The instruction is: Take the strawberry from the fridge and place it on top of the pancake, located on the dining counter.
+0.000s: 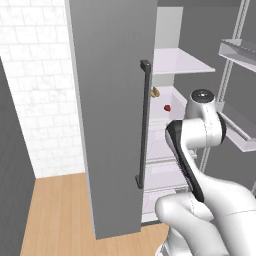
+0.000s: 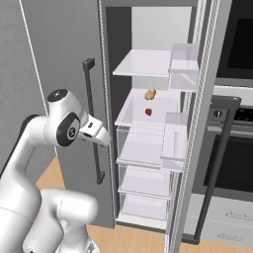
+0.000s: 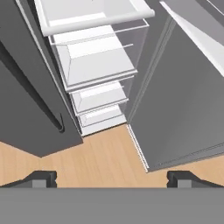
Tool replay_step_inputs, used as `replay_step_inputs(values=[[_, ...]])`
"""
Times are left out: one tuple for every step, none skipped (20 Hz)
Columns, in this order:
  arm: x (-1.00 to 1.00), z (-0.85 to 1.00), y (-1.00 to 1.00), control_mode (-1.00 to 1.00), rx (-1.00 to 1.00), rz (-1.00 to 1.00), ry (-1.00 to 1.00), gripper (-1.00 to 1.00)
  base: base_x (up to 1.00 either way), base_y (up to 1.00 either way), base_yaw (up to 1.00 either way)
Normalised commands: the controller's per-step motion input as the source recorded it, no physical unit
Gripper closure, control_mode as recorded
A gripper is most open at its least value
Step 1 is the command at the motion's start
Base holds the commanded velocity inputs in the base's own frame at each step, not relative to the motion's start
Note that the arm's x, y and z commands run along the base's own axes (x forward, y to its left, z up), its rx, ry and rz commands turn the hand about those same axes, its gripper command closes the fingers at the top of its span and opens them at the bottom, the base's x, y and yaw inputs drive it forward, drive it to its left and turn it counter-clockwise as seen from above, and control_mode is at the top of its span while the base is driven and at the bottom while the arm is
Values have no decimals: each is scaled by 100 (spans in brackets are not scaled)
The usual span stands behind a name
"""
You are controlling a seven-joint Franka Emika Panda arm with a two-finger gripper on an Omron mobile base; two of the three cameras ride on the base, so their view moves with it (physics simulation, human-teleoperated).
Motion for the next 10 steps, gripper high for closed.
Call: replay_step_inputs(values=[[29, 0, -25, -100, 8, -20, 0, -100, 0, 0, 0], [0, 0, 0, 100, 0, 0, 0, -100, 35, -31, -22], [0, 0, 0, 100, 0, 0, 0, -100, 36, -39, -23], [0, 0, 0, 100, 0, 0, 0, -100, 38, -49, -24], [0, 0, 0, 100, 0, 0, 0, -100, 39, -49, -24], [0, 0, 0, 100, 0, 0, 0, -100, 45, -40, -23], [0, 0, 0, 100, 0, 0, 0, -100, 49, -14, -20], [0, 0, 0, 100, 0, 0, 0, -100, 56, -3, -13], [0, 0, 0, 100, 0, 0, 0, -100, 59, -7, -10], [0, 0, 0, 100, 0, 0, 0, -100, 57, -7, -8]])
